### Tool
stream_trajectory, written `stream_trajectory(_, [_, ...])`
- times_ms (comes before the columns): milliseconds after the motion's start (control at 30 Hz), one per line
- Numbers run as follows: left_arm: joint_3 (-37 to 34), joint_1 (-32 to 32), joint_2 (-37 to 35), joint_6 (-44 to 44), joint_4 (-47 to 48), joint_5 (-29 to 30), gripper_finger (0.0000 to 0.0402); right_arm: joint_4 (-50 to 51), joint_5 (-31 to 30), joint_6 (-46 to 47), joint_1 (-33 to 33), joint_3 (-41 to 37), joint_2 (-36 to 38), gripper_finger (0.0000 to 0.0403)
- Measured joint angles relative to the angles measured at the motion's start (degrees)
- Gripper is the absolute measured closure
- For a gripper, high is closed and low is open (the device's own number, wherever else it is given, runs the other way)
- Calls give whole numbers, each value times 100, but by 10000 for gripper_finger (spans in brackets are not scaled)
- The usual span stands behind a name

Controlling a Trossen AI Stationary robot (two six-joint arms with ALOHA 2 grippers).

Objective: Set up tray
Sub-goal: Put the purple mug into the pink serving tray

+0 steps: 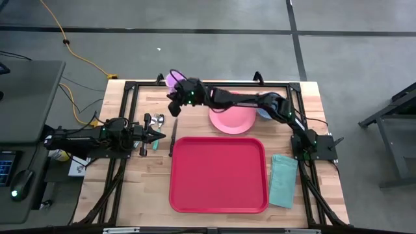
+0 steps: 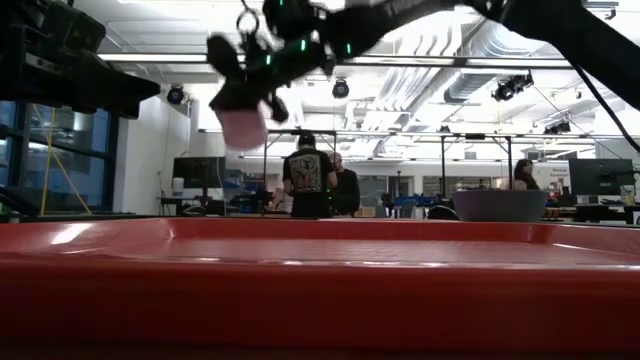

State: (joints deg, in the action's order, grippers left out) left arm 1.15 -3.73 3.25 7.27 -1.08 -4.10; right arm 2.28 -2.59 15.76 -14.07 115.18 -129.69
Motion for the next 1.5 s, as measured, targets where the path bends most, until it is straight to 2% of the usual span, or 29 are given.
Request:
stream_trajectory(267, [0,-2,-1,6,0,15,364,2780,544,-110,213,1998,114,403])
stream_trajectory(367, [0,-1,0,7,2,17,364,2725,770,202,403,1518,635,403])
stream_trajectory(467, [0,-2,0,9,21,21,364,2791,674,434,649,1082,1196,403])
stream_trajectory(567, [2,-2,0,9,93,40,364,2950,83,641,970,622,1779,402])
stream_trajectory(733, [4,-2,0,9,105,42,364,3585,-1635,1496,1689,-370,2786,402])
stream_trajectory(833, [4,-2,0,15,109,88,364,3610,-2412,2169,2174,-1061,3412,402])
stream_trajectory(933, [4,-2,0,18,120,173,364,3222,-2894,2604,2653,-1815,3927,402])
stream_trajectory(1000, [4,-2,0,20,125,212,364,2680,-2982,2643,2919,-2367,4220,402])
stream_trajectory(1233, [4,-2,0,17,123,214,364,-357,-2170,2283,3441,-4471,4936,402])
stream_trajectory(1500, [4,-2,0,100,123,216,364,-3295,-1161,2579,3863,-6568,5073,402])
